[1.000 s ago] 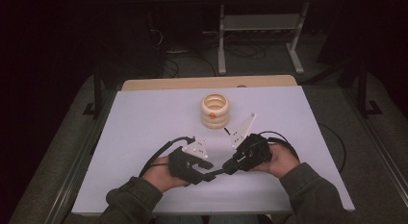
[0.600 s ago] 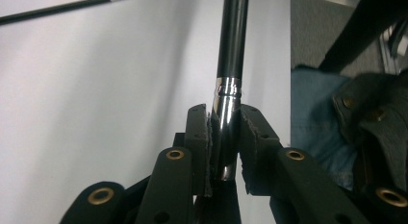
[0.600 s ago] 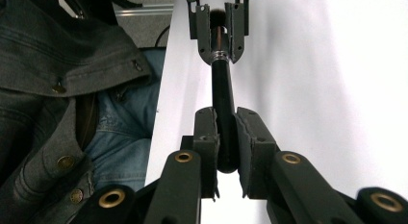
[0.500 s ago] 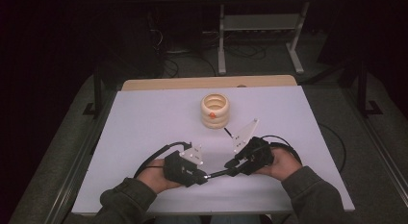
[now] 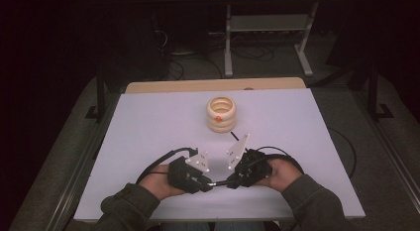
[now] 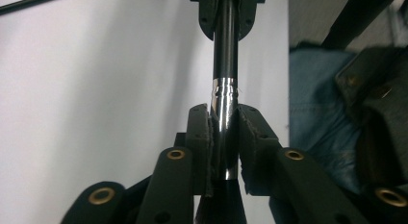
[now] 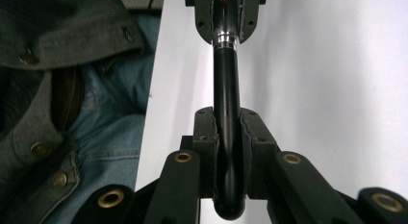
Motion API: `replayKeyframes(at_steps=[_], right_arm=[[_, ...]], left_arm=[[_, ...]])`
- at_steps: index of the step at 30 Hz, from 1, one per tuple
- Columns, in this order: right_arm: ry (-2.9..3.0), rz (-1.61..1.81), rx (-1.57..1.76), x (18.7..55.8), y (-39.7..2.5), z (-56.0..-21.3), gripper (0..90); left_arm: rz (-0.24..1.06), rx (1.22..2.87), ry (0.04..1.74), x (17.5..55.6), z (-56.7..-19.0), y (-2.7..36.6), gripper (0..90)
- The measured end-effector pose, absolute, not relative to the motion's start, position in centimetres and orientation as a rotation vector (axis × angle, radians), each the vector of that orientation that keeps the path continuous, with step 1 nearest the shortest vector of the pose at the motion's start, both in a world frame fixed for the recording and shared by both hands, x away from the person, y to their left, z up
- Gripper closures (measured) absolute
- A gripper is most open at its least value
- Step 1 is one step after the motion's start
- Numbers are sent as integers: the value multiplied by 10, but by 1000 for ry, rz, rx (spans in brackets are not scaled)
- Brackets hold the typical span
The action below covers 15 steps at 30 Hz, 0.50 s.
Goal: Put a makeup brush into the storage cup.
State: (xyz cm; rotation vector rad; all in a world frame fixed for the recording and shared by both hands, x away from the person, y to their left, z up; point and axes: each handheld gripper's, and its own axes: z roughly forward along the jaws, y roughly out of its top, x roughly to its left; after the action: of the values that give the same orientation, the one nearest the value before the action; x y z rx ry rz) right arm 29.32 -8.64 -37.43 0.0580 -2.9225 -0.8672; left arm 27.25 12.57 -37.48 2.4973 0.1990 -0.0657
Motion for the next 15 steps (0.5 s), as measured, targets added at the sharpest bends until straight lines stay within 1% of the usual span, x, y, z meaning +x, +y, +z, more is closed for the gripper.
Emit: replayKeyframes(at_steps=[1,4,8,9,11,12,13,14,15], right_arm=[[-2912,-928,35,292,-93,-375,785],[-2904,-979,26,290,-99,-378,785],[-2900,-1036,12,290,-102,-383,785],[-2896,-1061,30,289,-100,-384,784],[-2906,-1061,39,289,-99,-385,781],[-2915,-1059,25,289,-98,-386,755],[-2920,-1020,-46,291,-97,-387,633],[-2920,-1020,-46,291,-97,-387,633],[-2945,-985,-105,292,-96,-388,543]], left_arm=[[-90,2471,234,273,-377,131,605],[-107,2455,253,274,-381,134,591],[-124,2443,251,276,-381,131,645],[-112,2454,233,277,-379,129,733],[-121,2465,228,277,-379,129,741],[-128,2471,224,277,-380,128,756],[-126,2486,219,276,-380,128,761],[-123,2499,220,276,-380,127,761],[-122,2511,217,276,-380,126,761]])
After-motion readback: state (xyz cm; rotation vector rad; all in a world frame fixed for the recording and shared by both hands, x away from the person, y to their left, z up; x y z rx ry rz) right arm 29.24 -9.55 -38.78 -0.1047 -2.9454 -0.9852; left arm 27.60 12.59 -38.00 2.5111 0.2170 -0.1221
